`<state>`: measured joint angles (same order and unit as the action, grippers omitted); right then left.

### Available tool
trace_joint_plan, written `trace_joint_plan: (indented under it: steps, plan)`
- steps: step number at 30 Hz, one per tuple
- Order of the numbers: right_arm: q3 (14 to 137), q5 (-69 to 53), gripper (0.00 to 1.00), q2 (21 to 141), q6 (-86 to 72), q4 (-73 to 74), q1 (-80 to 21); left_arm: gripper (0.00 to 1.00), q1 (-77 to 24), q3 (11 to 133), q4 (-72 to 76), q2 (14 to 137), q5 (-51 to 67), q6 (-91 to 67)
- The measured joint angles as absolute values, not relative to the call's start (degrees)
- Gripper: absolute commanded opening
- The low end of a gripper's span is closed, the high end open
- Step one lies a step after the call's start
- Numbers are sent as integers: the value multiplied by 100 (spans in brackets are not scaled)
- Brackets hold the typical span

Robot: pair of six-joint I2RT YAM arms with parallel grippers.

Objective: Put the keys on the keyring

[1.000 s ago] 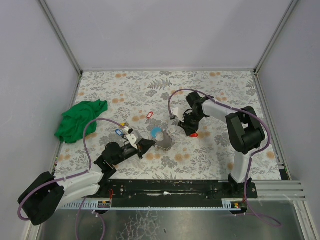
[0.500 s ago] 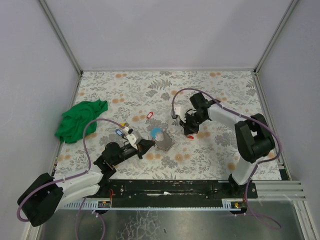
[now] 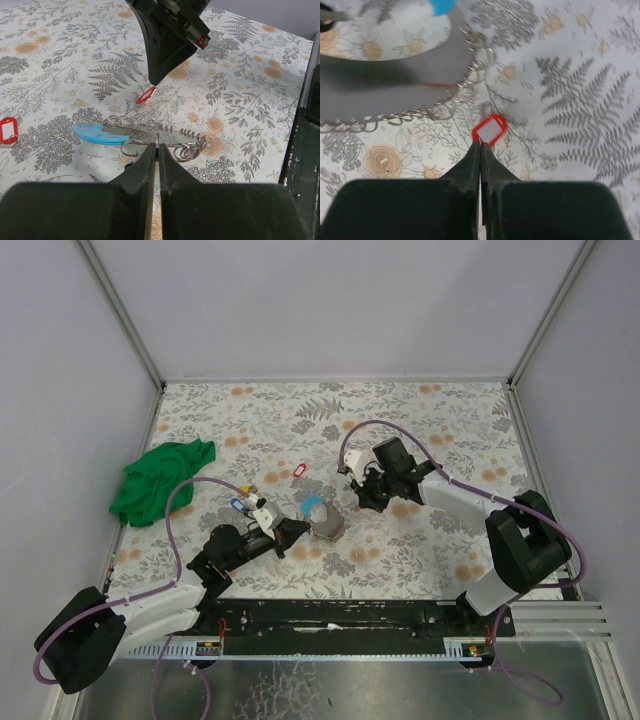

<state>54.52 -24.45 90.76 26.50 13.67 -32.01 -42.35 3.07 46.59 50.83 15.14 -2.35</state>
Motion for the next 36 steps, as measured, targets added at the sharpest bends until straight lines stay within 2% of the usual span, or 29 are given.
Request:
trace_joint_plan:
  steps: [10,15,23,30,36]
  plan:
    - [6219,869,0,9017,397,2139,-3262,0,-4235,307,4657,5116,1516,-231]
    - [6239,1855,0,8833,-611,2370,-3240,0,-4235,307,4659,5116,1516,-231]
    - [5710,2088,0,8858,-2126,2561,-3315,0,-4235,307,4659,5116,1516,-233]
    - [5310,1935,1,9096,-3297,2630,-3903,0,-4235,307,4659,5116,1516,-233]
    - [5162,1660,8,9192,-4093,2265,-4268,0,-4235,307,4657,5113,1514,-233]
